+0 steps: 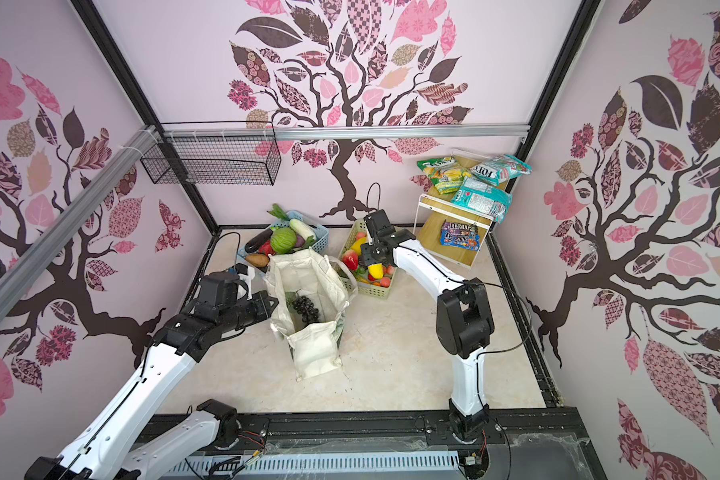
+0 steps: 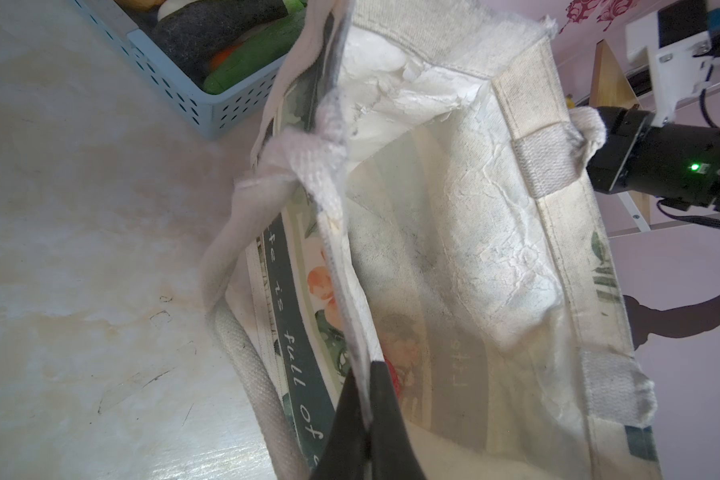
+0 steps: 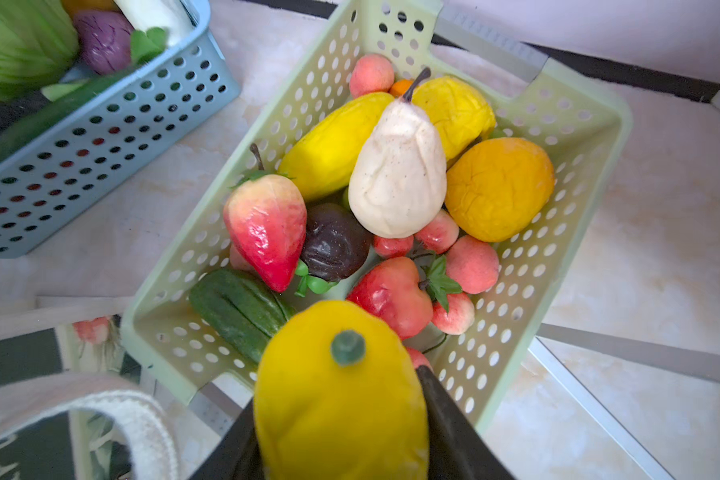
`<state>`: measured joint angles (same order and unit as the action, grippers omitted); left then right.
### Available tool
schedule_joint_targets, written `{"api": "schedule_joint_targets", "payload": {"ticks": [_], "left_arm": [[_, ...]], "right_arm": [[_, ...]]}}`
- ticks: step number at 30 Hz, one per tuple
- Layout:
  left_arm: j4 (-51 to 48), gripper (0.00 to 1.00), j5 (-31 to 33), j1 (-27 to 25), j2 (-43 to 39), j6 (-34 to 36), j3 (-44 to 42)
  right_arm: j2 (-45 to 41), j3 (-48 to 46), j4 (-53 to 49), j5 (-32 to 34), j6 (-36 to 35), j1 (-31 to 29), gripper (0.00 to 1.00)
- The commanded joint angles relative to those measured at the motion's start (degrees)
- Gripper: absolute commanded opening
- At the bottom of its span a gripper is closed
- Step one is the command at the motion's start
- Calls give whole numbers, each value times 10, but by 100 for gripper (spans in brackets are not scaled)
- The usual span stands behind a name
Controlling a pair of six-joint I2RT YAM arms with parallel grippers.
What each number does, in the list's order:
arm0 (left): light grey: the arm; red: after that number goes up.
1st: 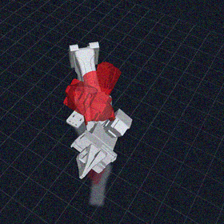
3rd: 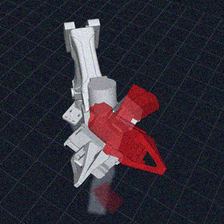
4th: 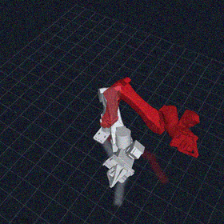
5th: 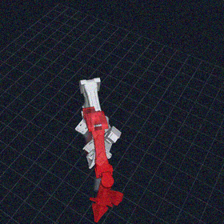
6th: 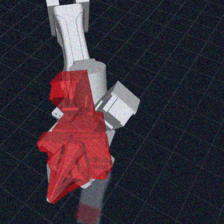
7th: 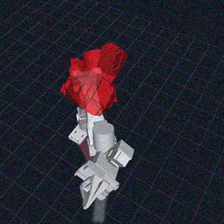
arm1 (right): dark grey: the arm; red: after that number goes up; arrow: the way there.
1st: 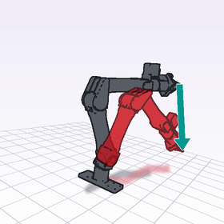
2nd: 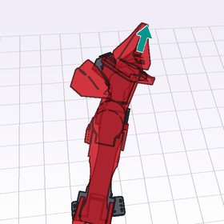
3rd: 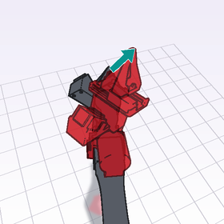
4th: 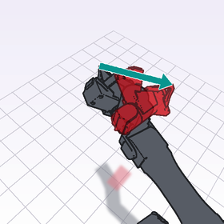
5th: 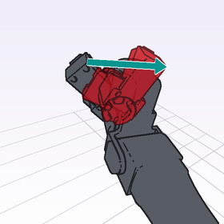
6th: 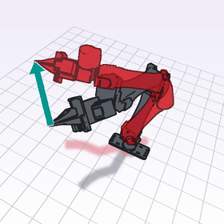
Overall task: Place the food into the grocery bag and tie it
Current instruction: 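Carry the yellow lemon over the bag and lower it inside with the right gripper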
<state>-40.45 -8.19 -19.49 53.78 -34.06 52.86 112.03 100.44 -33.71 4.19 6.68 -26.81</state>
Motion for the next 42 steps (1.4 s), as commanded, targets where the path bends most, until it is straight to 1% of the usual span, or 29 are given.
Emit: {"api": "schedule_joint_targets", "payload": {"ticks": [1, 5, 10, 15, 20, 31, 42], "left_arm": [[-5, 2, -6, 0, -4, 9, 27], [-3, 2, -7, 0, -2, 8, 27], [0, 2, -10, -1, 5, 6, 26], [1, 2, -9, -5, 6, 1, 27], [1, 2, -6, -7, 4, -2, 26], [5, 2, -7, -13, 7, -3, 27], [-2, 2, -3, -17, 3, -3, 32]], "right_arm": [[-73, 13, 3, -24, 11, -2, 50], [-122, -14, 25, -63, 18, -5, 49], [-170, -35, 38, -75, 20, -30, 49], [-213, -62, 75, -104, 38, -73, 49], [-228, -66, 92, -121, 46, -124, 48], [-209, -67, 115, -142, 58, -192, 47], [-141, -73, 123, -144, 60, -234, 46]]}}
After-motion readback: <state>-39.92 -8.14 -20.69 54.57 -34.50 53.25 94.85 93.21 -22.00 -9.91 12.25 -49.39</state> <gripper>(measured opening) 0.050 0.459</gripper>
